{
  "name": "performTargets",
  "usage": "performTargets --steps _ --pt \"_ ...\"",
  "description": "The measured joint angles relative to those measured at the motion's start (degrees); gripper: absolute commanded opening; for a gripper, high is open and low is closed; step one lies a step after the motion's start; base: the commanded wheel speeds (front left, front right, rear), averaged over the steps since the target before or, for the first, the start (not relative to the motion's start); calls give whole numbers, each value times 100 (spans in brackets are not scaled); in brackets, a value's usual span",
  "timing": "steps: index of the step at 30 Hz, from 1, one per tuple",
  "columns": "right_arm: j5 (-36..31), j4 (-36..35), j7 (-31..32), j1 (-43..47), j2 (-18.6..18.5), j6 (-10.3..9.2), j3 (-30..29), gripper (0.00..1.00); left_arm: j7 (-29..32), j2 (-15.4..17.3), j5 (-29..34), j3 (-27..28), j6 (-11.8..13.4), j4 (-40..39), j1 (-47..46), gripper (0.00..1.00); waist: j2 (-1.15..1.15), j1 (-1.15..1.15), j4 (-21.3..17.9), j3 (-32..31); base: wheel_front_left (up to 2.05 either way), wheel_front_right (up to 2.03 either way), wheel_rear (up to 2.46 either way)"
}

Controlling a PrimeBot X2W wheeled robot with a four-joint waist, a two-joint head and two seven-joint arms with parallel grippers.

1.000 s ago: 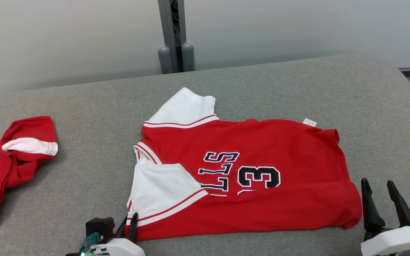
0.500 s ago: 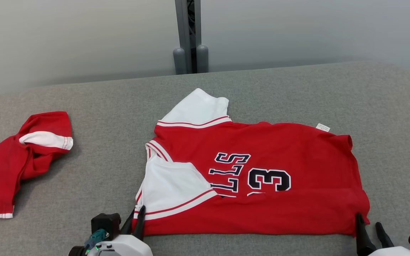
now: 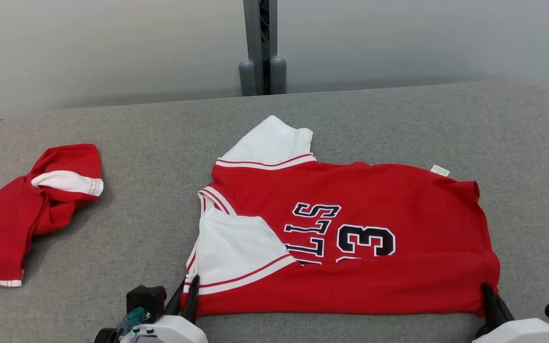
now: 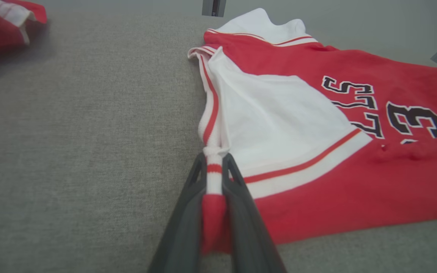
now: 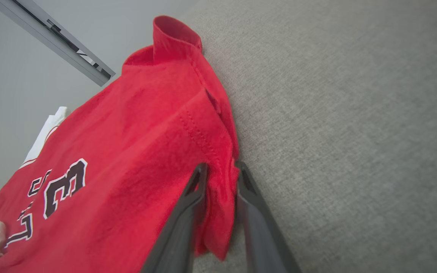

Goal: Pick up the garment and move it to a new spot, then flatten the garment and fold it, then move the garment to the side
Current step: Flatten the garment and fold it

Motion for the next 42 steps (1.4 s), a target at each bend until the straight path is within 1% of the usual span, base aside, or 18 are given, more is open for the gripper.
performTargets --steps 5,6,8,14,17,20,23,29,34,38,39,40,41,42 --pt "-151 -172 3 -62 -230 0 131 0 57 26 -1 -43 23 -46 9 0 0 0 3 -1 0 0 0" --pt "-151 -172 3 -62 -230 0 131 0 57 26 -1 -43 23 -46 9 0 0 0 3 -1 0 0 0" --pt "-257 -197 3 -93 -357 0 203 0 105 51 7 -88 31 -71 27 0 0 0 10 -21 0 0 0" --pt "-479 -260 4 -120 -880 1 604 0 248 125 67 -183 88 -247 130 0 0 0 96 -119 0 0 0" --pt "-454 -320 103 -142 -1184 1 862 0 312 131 76 -252 115 -393 235 0 0 0 155 -170 0 0 0" --pt "-300 -426 426 -153 -1474 1 1131 0 455 162 125 -345 141 -549 330 0 0 0 217 -216 0 0 0" --pt "-79 -599 896 -75 -1736 1 1417 0 662 216 181 -449 178 -698 470 0 0 0 275 -278 0 0 0" --pt "363 -946 1845 241 -2147 1 1769 0 1021 399 220 -555 249 -1026 825 0 0 0 322 -401 0 0 0" --pt "679 -1169 2450 452 -2372 1 1803 0 1259 509 216 -630 261 -1270 1033 0 0 0 341 -466 0 0 0" --pt "887 -1303 2739 623 -2395 1 1713 0 1424 541 198 -669 286 -1403 1111 0 0 0 344 -483 0 0 0" --pt "921 -1287 2788 633 -2384 1 1650 37 1481 548 181 -686 286 -1412 1148 9 0 0 341 -484 0 0 0" --pt "927 -1284 2847 638 -2384 1 1619 100 1522 552 174 -704 290 -1423 1174 50 0 0 337 -486 0 0 0" --pt "939 -1281 2907 648 -2364 1 1588 100 1553 558 171 -714 297 -1434 1179 98 0 0 332 -486 0 0 0" --pt "956 -1272 2942 671 -2334 1 1525 100 1585 570 171 -715 323 -1457 1179 100 0 0 326 -486 0 0 0"
